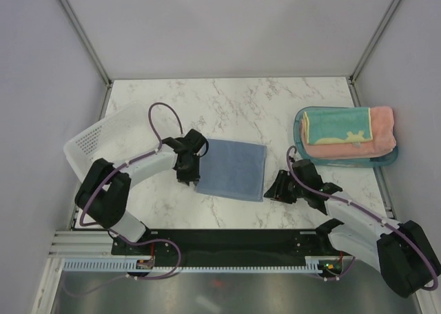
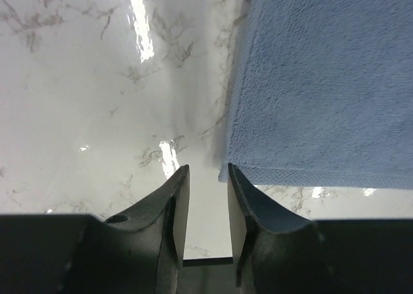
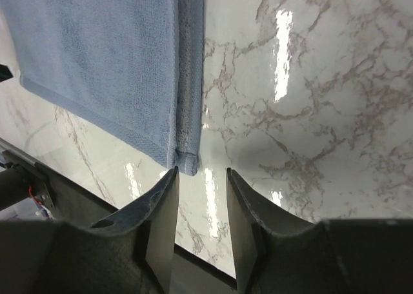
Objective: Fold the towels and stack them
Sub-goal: Fold the towel
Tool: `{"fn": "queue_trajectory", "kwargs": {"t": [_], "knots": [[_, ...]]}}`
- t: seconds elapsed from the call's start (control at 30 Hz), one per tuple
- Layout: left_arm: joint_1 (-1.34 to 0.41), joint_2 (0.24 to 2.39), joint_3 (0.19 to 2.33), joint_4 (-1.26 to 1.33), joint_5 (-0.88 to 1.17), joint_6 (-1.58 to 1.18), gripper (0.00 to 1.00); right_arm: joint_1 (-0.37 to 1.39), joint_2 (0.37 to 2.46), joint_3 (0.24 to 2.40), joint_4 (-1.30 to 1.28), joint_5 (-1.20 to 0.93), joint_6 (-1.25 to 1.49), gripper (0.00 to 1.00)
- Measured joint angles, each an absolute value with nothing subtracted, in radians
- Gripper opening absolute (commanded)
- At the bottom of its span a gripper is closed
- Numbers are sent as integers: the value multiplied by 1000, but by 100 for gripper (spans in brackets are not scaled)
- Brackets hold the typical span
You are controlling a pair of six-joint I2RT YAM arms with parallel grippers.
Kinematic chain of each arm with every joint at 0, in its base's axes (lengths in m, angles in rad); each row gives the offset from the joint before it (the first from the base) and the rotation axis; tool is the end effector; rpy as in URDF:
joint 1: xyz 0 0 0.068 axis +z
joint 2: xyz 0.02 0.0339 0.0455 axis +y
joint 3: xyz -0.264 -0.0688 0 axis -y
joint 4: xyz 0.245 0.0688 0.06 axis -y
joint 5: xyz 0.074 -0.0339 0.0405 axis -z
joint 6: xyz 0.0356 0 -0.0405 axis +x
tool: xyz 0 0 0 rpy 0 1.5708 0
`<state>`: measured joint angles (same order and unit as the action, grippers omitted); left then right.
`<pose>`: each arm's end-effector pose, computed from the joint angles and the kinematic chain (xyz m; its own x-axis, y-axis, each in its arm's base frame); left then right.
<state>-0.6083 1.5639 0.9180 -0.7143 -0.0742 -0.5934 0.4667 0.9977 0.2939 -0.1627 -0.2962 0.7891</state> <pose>0.2254 -0.1538 0.1709 -0.9769 0.0007 -0.2138 0.0132 0.9983 -0.0568 0.1493 0.0869 0.1402 -0.9047 0.3043 -0.2983 0.0609 0.7852 0.6162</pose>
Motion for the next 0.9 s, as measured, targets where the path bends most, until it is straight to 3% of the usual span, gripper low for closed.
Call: {"fn": "queue_trajectory", "kwargs": {"t": [0.27,0.47,0.6,0.9], "knots": [[-609,1491,1061,-708,-2,-589,37,466,1010,486,-319,-204,731,23],[-624,1481,1042,-474,191,-636,36,448,1244,790,-282,-162,652,8],[-665,1530,962,-359,231,-697,36,416,1417,887,-213,-161,601,5],[-763,1591,807,-293,211,-789,36,342,1605,817,-109,-187,537,4]]}}
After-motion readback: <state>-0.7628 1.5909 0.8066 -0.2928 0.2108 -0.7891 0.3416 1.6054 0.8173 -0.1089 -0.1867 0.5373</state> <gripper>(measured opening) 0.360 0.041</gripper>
